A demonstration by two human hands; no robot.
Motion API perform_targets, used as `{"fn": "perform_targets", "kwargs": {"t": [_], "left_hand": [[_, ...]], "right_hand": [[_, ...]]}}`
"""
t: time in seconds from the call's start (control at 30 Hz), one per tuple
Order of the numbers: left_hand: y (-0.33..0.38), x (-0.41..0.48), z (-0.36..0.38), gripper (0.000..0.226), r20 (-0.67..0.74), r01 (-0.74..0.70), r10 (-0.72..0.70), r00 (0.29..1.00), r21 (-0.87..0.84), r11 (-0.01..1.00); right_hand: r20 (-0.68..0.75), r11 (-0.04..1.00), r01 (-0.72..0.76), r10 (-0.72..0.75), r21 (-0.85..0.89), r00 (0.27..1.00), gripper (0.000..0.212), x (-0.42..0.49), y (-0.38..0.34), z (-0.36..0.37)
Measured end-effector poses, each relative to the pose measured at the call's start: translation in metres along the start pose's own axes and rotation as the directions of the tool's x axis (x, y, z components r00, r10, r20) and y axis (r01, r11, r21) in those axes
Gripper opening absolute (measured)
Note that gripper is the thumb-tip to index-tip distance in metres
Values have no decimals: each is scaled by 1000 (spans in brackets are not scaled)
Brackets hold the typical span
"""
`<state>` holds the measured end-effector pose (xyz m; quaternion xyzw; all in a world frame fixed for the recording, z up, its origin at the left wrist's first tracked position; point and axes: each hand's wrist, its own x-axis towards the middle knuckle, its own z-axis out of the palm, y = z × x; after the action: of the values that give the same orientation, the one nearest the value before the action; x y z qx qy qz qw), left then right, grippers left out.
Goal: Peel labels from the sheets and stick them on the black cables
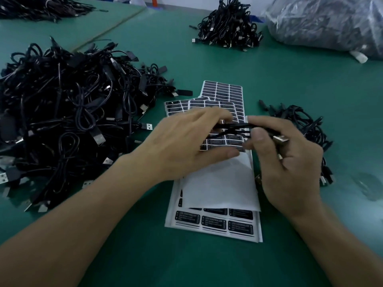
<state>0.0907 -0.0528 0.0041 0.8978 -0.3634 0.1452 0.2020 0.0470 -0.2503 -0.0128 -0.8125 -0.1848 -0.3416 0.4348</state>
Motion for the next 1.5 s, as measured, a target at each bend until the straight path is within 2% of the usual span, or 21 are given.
{"fn": "perform_targets", "kwargs": {"t": [0.07,0.13,0.23,0.37,0.47,0.6,0.7,0.73,0.77,0.87,0.93,0.97,1.1,1.17,1.23,1.33,1.4,1.5], "left_hand": [[-6,0,-1,58,-4,38,-38,999,215,976],[-9,1,-5,51,-43,108,-101,994,233,966],[-8,2,-9,55,-105,211,-200,974,106,972],[-3,5,-12,49,-174,206,-208,962,-30,978],[-5,6,-9,52,-158,209,-245,957,-215,954],[-12,4,-6,56,-71,264,-291,954,-263,928],[-11,4,-4,57,-63,298,-336,940,-333,895],[-11,5,-4,57,-63,304,-357,932,-404,863],[-11,6,-4,58,-54,315,-390,919,-494,810],[-11,10,-4,54,26,359,-544,839,-778,516],[-9,11,-4,47,88,343,-598,797,-880,328],[-9,10,-3,43,103,335,-602,791,-897,287],[-6,11,4,28,120,306,-620,776,-930,203],[-4,11,6,18,124,275,-617,777,-949,156],[-3,11,7,9,131,262,-592,795,-955,142],[-2,10,7,19,117,252,-569,814,-954,164],[0,10,6,18,92,230,-547,832,-955,189],[2,10,6,17,69,190,-507,859,-963,191]], "right_hand": [[-97,998,-49,53,45,994,14,2,0,0],[-164,990,-96,113,107,980,12,4,0,-1],[-220,976,-152,184,153,958,17,5,2,0],[-264,968,-208,239,139,934,27,7,6,-1],[-280,962,-235,267,142,922,27,8,5,-2],[-288,955,-252,288,155,913,27,8,6,-2],[-280,953,-244,287,178,916,14,9,6,-1],[-262,948,-250,296,195,918,12,9,5,-1],[-237,943,-264,309,203,921,23,9,6,-1],[-124,949,-278,297,149,947,59,7,8,0],[-69,972,-233,235,33,969,63,5,8,0],[-54,979,-204,203,-15,978,60,4,7,0],[14,994,-81,82,-76,997,23,2,1,0],[69,996,-42,47,-76,997,14,2,-4,2],[103,997,-41,48,-68,994,20,2,-6,3],[109,991,-92,102,-94,989,36,1,-4,2],[120,979,-146,164,-141,979,45,2,-3,1],[135,967,-122,155,-223,979,36,3,-3,2]]}}
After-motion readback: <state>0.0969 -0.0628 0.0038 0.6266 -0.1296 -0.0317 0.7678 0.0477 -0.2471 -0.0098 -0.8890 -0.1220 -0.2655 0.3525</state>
